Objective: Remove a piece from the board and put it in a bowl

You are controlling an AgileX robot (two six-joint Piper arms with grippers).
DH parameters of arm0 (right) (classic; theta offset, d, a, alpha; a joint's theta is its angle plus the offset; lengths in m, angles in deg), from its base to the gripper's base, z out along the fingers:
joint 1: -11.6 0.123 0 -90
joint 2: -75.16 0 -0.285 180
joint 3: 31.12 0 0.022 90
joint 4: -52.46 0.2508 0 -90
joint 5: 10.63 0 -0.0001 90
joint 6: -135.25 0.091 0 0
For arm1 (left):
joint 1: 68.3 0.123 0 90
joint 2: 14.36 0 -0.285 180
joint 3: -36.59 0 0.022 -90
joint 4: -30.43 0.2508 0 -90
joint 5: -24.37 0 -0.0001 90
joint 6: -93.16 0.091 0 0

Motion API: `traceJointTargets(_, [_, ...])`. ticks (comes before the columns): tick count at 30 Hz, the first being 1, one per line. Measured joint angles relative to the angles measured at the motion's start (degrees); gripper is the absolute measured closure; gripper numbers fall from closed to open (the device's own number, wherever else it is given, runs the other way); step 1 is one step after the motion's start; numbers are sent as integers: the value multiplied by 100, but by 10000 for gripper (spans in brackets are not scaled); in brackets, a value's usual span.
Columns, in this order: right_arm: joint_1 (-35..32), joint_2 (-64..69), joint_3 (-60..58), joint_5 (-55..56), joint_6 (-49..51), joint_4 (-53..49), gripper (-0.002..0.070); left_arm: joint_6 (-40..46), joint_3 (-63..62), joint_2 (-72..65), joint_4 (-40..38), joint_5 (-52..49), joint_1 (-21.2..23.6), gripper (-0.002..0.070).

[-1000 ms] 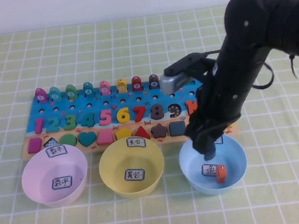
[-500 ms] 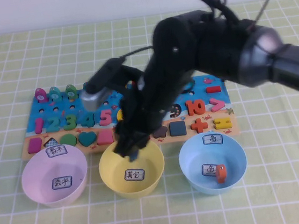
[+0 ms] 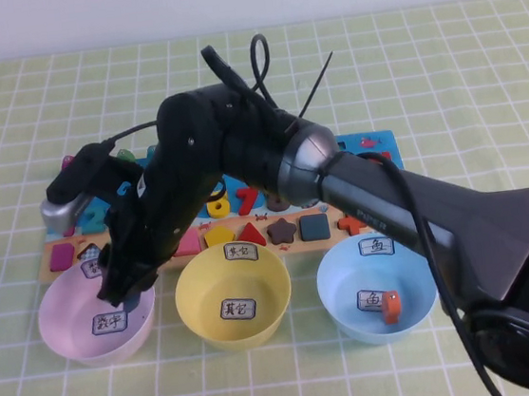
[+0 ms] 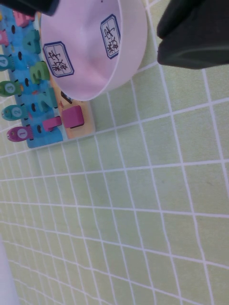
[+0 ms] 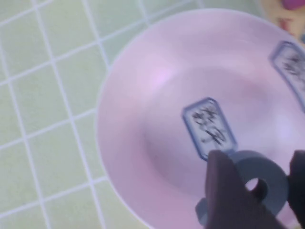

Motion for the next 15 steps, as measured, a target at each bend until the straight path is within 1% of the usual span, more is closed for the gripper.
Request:
traceJointTargets(4, [0,81,11,88,-279,355,445,0,0,0,0,0,0,680])
traceJointTargets(8, [0,127,47,243,-338,503,444,0,0,0,0,0,0,680])
traceJointTargets(9, [0,141,47,273,-342,536,433,0,0,0,0,0,0,680])
traceJointTargets(10, [0,150,47,279,-352,563,415,0,0,0,0,0,0,680])
traceJointTargets(14, [0,153,47,308,-376,606,260,0,0,0,0,0,0,680])
traceJointTargets(15, [0,153,47,332,-376,606,238,0,0,0,0,0,0,680])
